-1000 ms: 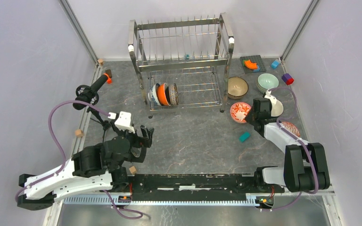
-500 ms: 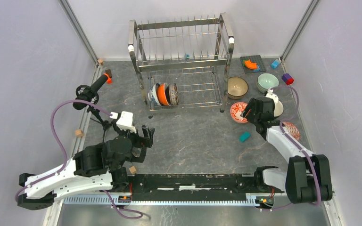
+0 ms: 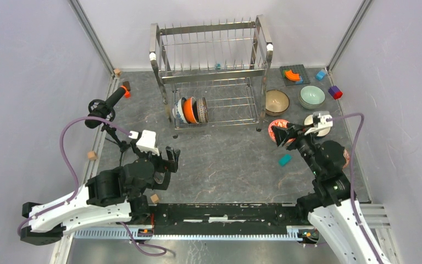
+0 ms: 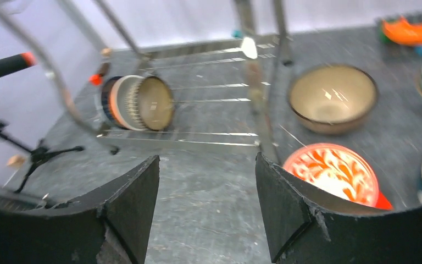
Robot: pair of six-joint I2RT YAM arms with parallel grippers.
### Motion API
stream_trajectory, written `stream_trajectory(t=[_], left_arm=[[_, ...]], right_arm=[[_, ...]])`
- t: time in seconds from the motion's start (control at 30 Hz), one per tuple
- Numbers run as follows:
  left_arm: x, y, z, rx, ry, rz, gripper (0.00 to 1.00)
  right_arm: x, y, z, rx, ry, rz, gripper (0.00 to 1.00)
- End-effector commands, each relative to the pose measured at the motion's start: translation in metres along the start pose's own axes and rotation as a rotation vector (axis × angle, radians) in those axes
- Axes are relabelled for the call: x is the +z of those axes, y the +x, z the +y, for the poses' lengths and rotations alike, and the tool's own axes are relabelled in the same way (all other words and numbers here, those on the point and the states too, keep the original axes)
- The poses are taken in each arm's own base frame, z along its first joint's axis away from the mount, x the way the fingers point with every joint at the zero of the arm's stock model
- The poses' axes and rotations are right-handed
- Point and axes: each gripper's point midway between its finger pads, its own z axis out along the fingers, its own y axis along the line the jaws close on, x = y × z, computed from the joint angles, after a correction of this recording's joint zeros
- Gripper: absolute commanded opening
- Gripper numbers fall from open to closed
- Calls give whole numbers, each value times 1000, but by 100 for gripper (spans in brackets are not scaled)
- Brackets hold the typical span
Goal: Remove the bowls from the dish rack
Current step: Pick up the bowl from the dish rack.
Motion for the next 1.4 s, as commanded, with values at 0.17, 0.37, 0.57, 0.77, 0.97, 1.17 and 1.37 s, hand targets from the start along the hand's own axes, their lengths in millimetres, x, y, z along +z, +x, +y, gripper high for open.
stream_trajectory(t=[0.17,0.37,0.57,0.77,0.97,1.17,1.37], left_arm=[[8,-7,5,78,-62,-40,95],[10,-8,6,100,-71,-53,95],[8,-11,1,117,-33,-54,96],[6,-13,1,107,-17,-66,96],[3,-14,5,81,-14,-81,96],[3,-14,2,79,1,-76,96],[3,-13,-1,80,14,-68,95]], right_arm=[[-15,35,74,-111,-438,24,72],[-10,51,118,-113,-563,-19,69],[21,82,138,-168,-505,10,71],[55,85,130,-70,-384,-82,76],[99,90,164,-25,-438,-12,79],[133,83,182,173,-536,-45,75],[162,82,198,334,-611,-63,71]])
